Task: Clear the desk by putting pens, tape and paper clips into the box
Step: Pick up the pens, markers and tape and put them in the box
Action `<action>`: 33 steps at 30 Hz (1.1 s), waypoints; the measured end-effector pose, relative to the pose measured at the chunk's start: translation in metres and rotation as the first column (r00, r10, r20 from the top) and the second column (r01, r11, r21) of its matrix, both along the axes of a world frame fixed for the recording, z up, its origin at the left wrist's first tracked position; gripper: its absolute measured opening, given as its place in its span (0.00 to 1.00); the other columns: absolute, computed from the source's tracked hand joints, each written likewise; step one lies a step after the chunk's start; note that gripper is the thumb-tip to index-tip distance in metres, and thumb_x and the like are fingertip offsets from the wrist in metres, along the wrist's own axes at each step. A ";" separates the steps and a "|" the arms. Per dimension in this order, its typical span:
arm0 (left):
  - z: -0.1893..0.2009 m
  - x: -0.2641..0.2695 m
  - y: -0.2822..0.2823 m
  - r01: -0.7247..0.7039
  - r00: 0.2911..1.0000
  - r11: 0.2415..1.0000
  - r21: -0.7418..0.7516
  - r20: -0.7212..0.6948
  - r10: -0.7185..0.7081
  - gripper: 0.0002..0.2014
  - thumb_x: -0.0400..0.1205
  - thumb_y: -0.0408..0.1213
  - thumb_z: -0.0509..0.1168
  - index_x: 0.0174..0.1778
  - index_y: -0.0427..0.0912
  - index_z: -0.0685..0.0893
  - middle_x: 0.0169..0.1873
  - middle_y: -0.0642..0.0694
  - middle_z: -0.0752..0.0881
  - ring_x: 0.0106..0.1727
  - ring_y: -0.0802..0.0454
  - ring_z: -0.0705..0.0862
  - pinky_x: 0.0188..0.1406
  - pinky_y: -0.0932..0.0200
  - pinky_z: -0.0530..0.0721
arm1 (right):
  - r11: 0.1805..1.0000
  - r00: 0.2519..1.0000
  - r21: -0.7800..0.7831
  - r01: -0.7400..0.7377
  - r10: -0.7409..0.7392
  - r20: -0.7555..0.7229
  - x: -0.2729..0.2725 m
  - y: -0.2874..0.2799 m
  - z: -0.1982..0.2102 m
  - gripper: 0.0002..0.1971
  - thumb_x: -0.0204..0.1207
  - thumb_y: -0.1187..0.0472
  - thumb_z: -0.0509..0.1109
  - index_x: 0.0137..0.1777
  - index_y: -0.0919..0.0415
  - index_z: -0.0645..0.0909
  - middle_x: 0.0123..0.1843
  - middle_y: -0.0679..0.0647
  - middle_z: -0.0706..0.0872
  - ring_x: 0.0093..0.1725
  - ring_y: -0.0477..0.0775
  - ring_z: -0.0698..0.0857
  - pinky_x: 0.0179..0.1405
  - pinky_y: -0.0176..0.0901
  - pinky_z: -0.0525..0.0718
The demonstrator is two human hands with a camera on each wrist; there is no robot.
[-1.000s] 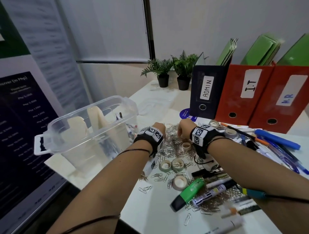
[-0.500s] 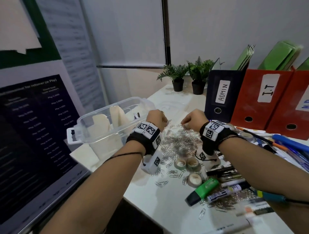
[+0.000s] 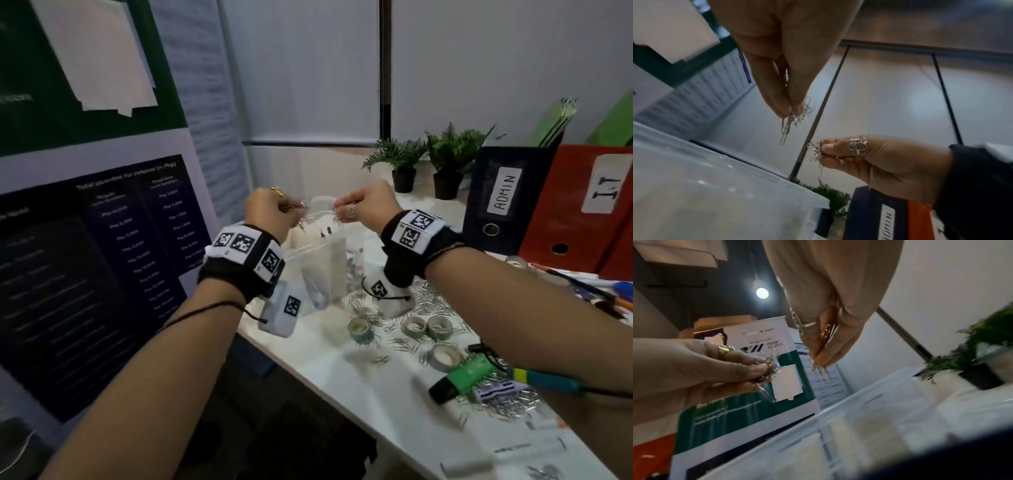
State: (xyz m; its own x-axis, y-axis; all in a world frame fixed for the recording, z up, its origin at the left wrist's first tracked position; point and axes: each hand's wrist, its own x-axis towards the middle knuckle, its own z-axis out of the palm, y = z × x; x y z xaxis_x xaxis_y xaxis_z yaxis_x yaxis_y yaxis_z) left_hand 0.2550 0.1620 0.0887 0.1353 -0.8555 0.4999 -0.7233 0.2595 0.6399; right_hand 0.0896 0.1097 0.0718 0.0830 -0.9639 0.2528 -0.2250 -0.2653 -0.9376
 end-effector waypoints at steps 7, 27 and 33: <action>-0.015 0.061 0.002 -0.248 0.969 0.962 0.114 0.049 0.244 0.09 0.73 0.30 0.75 0.46 0.30 0.90 0.43 0.35 0.90 0.41 0.46 0.86 0.50 0.57 0.85 | 0.993 0.985 0.025 -0.114 0.116 -0.126 0.087 0.010 0.005 0.09 0.68 0.76 0.76 0.48 0.77 0.87 0.43 0.69 0.89 0.37 0.59 0.87 0.54 0.52 0.88; -0.025 0.062 -0.013 -0.254 0.785 0.906 0.337 0.619 -0.010 0.16 0.80 0.37 0.65 0.64 0.47 0.83 0.65 0.49 0.82 0.67 0.49 0.79 0.69 0.56 0.76 | 0.969 0.676 -0.079 -0.235 0.105 -0.729 0.107 0.007 -0.013 0.12 0.75 0.64 0.72 0.57 0.64 0.87 0.55 0.59 0.90 0.58 0.55 0.87 0.64 0.44 0.81; -0.032 0.057 -0.012 -0.218 0.821 0.943 0.252 0.569 0.037 0.14 0.81 0.32 0.63 0.61 0.45 0.85 0.62 0.47 0.84 0.65 0.48 0.80 0.69 0.57 0.75 | 0.936 0.753 -0.174 -0.307 0.127 -0.646 0.082 0.013 -0.015 0.13 0.74 0.65 0.72 0.58 0.64 0.86 0.55 0.58 0.90 0.56 0.53 0.87 0.55 0.33 0.79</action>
